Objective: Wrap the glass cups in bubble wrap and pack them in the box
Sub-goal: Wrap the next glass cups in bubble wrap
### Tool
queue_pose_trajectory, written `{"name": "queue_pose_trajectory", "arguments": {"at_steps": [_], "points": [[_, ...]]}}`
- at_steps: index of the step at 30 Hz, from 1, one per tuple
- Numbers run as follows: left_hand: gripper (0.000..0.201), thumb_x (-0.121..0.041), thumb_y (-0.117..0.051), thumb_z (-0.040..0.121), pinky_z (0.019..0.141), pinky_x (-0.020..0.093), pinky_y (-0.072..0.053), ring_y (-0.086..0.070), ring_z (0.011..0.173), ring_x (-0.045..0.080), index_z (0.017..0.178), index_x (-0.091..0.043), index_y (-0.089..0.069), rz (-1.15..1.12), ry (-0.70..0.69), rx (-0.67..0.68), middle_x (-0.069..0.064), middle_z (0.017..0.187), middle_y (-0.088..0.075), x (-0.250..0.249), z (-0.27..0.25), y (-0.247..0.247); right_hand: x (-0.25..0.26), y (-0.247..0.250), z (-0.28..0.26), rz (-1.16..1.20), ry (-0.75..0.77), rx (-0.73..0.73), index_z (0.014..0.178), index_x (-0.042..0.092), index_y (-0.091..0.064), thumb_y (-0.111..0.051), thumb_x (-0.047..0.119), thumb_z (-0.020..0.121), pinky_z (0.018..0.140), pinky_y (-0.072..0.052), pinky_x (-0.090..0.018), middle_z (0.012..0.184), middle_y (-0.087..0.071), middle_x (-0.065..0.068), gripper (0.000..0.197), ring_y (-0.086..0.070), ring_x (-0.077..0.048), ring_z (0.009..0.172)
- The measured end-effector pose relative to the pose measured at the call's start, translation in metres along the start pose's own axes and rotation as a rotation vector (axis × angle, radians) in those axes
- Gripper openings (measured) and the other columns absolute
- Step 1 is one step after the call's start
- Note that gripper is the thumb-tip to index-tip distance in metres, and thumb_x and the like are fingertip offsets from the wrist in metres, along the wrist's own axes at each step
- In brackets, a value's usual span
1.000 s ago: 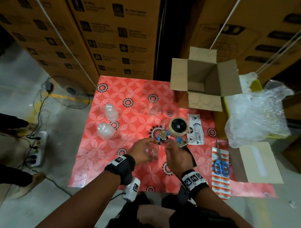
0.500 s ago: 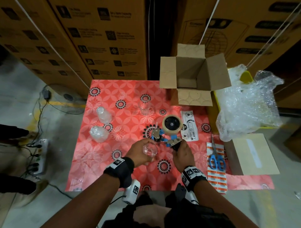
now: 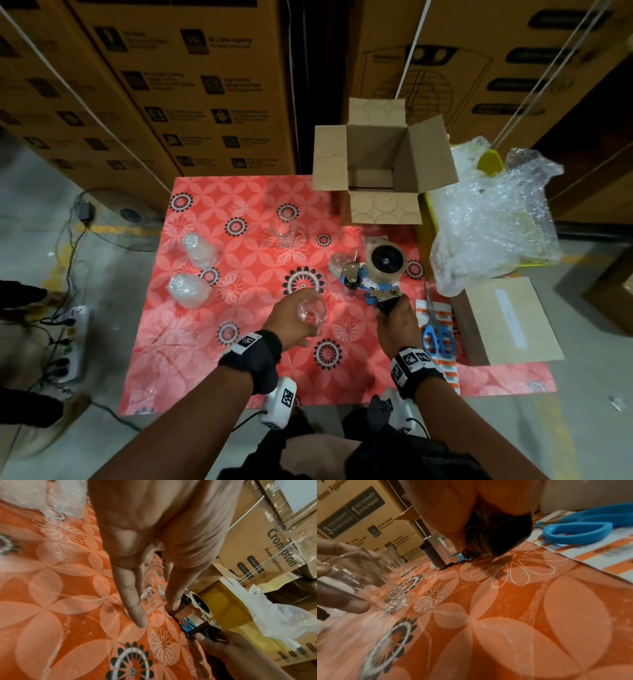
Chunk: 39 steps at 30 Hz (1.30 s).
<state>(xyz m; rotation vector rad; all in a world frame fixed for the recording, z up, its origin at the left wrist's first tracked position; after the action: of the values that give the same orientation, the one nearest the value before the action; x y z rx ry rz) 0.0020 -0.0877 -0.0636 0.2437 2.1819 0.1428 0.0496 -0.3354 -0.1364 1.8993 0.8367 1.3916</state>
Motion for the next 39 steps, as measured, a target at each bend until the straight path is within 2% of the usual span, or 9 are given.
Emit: {"name": "queue_pose_trajectory", "arguments": {"at_steps": [7, 12, 16, 18, 23, 27, 32, 35, 39], "points": [[0.079, 0.009, -0.08, 0.083, 0.07, 0.048, -0.068, -0.073, 0.099, 0.03, 0.141, -0.038, -0.055, 0.015, 0.026, -0.047, 0.003, 0.156, -0.043, -0.004, 0.002, -0.009, -0.007, 0.005, 0.005, 0.068, 0.001, 0.022, 0.123, -0.002, -0.046, -0.074, 0.009, 0.091, 0.076, -0.052, -0.045, 0.114, -0.063, -0.027, 0.045, -0.065, -0.047, 0.102], [0.086, 0.006, -0.084, 0.079, 0.072, 0.049, -0.068, -0.076, 0.095, 0.031, 0.141, -0.042, -0.05, 0.059, 0.067, -0.066, -0.002, 0.152, -0.044, -0.003, -0.003, -0.009, -0.003, 0.016, -0.003, -0.125, 0.094, -0.105, 0.125, 0.0, -0.049, -0.072, 0.05, 0.079, 0.085, -0.049, -0.051, 0.111, -0.056, -0.02, 0.072, -0.055, -0.04, 0.101], [0.096, -0.007, -0.093, 0.072, 0.079, 0.05, -0.066, -0.074, 0.099, 0.03, 0.149, -0.038, -0.044, 0.19, 0.055, -0.126, -0.003, 0.147, -0.047, -0.006, -0.005, -0.006, 0.01, 0.034, -0.019, -0.264, 0.298, -0.135, 0.139, 0.002, -0.045, -0.066, 0.044, 0.088, 0.096, -0.045, -0.053, 0.13, -0.048, -0.019, 0.069, -0.047, -0.037, 0.116], [0.103, -0.02, -0.098, 0.066, 0.09, 0.042, -0.061, -0.066, 0.112, 0.028, 0.151, -0.035, -0.042, 0.288, 0.042, -0.178, 0.005, 0.145, -0.051, -0.008, -0.004, -0.003, 0.013, 0.039, -0.021, -0.28, 0.45, -0.043, 0.144, 0.005, -0.041, -0.064, 0.039, 0.089, 0.102, -0.045, -0.052, 0.138, -0.043, -0.016, 0.068, -0.044, -0.035, 0.123], [0.1, -0.027, -0.095, 0.073, 0.087, 0.023, -0.045, -0.054, 0.115, 0.024, 0.154, -0.03, -0.037, 0.349, 0.016, -0.218, 0.008, 0.143, -0.038, -0.025, -0.002, -0.003, 0.045, 0.069, -0.024, -0.108, 0.797, 0.017, 0.139, 0.008, -0.048, -0.058, 0.031, 0.101, 0.102, -0.044, -0.047, 0.137, -0.048, -0.01, 0.045, -0.048, -0.03, 0.121], [0.107, -0.072, -0.09, 0.055, 0.106, 0.045, -0.051, -0.053, 0.119, 0.024, 0.144, -0.042, -0.039, 0.367, -0.036, -0.262, -0.004, 0.134, -0.032, -0.05, -0.002, -0.013, 0.073, 0.112, -0.013, -0.023, 0.998, -0.048, 0.13, 0.005, -0.055, -0.065, 0.018, 0.099, 0.104, -0.041, -0.038, 0.128, -0.057, -0.012, 0.035, -0.054, -0.03, 0.117], [0.08, -0.074, -0.08, 0.068, 0.118, 0.051, -0.024, -0.046, 0.121, 0.014, 0.135, -0.048, -0.046, 0.433, -0.112, -0.323, -0.013, 0.14, -0.039, -0.092, -0.005, -0.033, 0.074, 0.195, 0.049, 0.193, 0.754, -0.171, 0.129, 0.01, -0.053, -0.071, 0.009, 0.096, 0.091, -0.049, -0.029, 0.119, -0.059, -0.007, 0.038, -0.056, -0.017, 0.104], [0.049, -0.069, -0.073, 0.076, 0.107, 0.044, -0.026, -0.049, 0.12, 0.006, 0.116, -0.047, -0.057, 0.389, -0.197, -0.349, -0.021, 0.13, -0.055, -0.11, -0.004, -0.044, 0.061, 0.241, 0.111, 0.336, 0.574, -0.248, 0.131, 0.013, -0.054, -0.062, 0.015, 0.103, 0.078, -0.055, -0.027, 0.113, -0.071, -0.002, 0.029, -0.067, -0.015, 0.094], [0.023, -0.032, -0.083, 0.089, 0.102, 0.039, -0.041, -0.06, 0.112, 0.0, 0.102, -0.041, -0.067, 0.288, -0.29, -0.326, -0.025, 0.112, -0.068, -0.123, 0.004, -0.055, 0.051, 0.277, 0.218, 0.338, 0.339, -0.223, 0.128, 0.016, -0.062, -0.054, 0.016, 0.105, 0.088, -0.063, -0.049, 0.117, -0.073, -0.005, 0.024, -0.072, -0.023, 0.103]]}}
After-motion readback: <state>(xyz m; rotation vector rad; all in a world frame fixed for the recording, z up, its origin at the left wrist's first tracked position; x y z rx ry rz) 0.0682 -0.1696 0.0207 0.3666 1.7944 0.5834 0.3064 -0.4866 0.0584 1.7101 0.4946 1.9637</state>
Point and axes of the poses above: each hand's wrist, its own z-axis towards the middle knuckle, its own y-axis out of the back of the hand, x = y × z, the point moved 2 cm from there along z, towards the middle knuckle
